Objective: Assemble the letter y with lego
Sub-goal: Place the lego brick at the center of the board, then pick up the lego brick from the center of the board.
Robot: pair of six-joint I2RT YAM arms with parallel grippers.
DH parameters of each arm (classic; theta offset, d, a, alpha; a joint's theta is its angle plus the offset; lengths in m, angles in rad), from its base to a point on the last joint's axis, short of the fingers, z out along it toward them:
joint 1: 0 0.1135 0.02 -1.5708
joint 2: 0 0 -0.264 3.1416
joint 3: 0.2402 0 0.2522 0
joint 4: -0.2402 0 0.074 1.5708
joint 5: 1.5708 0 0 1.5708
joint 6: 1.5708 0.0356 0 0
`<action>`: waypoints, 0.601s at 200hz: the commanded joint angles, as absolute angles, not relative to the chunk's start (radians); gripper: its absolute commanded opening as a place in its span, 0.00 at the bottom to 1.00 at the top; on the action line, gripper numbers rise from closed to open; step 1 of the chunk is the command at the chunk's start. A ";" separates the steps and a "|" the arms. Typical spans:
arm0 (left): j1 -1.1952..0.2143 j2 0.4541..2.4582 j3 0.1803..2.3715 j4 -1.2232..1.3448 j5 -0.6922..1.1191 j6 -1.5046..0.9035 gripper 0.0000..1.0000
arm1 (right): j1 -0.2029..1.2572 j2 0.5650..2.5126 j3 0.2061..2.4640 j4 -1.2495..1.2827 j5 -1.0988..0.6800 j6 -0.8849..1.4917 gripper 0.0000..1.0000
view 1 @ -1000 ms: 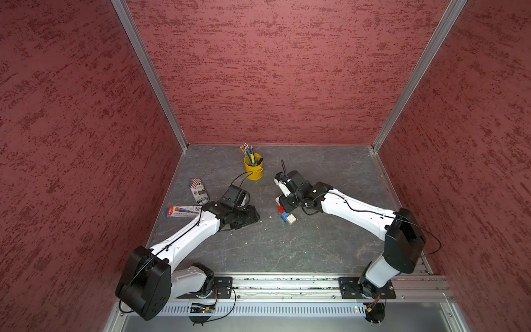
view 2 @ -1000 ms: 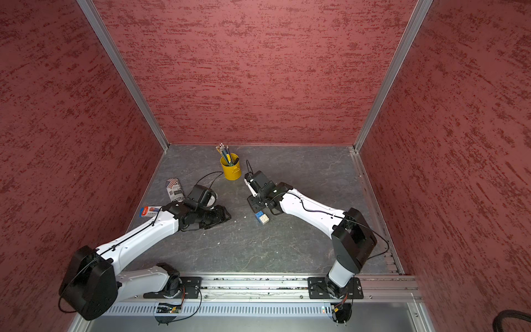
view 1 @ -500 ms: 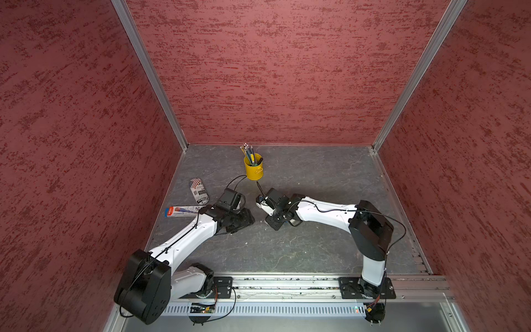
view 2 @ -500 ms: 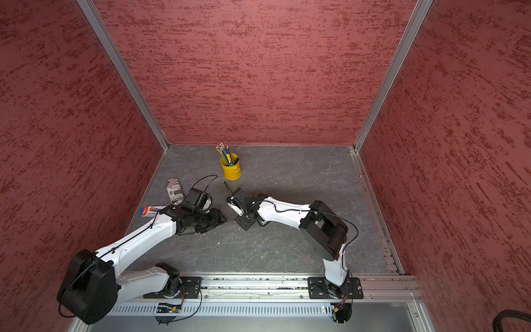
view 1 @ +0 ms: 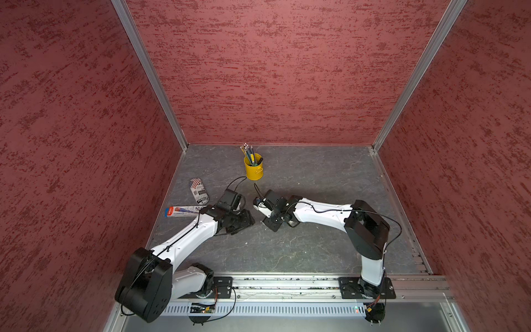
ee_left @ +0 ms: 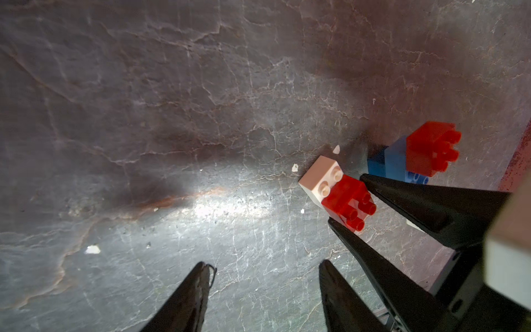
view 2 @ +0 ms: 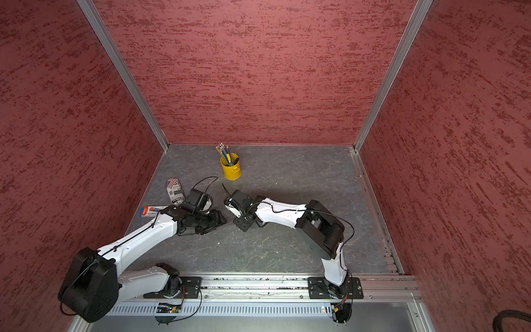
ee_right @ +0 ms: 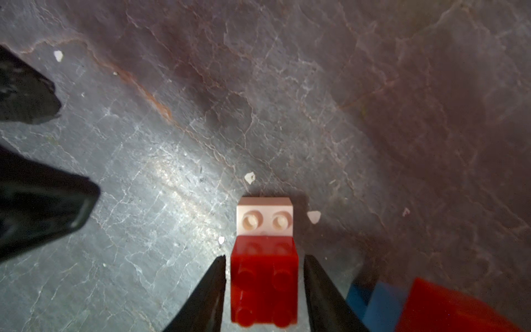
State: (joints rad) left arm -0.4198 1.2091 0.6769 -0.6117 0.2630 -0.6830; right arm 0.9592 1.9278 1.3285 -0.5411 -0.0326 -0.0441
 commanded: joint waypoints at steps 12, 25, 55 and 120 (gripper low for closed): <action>-0.412 1.232 0.687 -0.575 0.287 -0.669 0.63 | 0.964 1.872 1.344 -0.528 0.001 -0.027 0.51; -0.412 1.242 0.689 -0.558 0.300 -0.667 0.63 | 0.963 1.841 1.335 -0.529 0.019 -0.007 0.51; -0.413 1.260 0.683 -0.488 0.354 -0.662 0.63 | 0.950 1.747 1.304 -0.523 0.082 0.071 0.52; -0.410 1.330 0.639 -0.301 0.489 -0.685 0.63 | 0.880 1.623 1.203 -0.533 0.151 0.192 0.58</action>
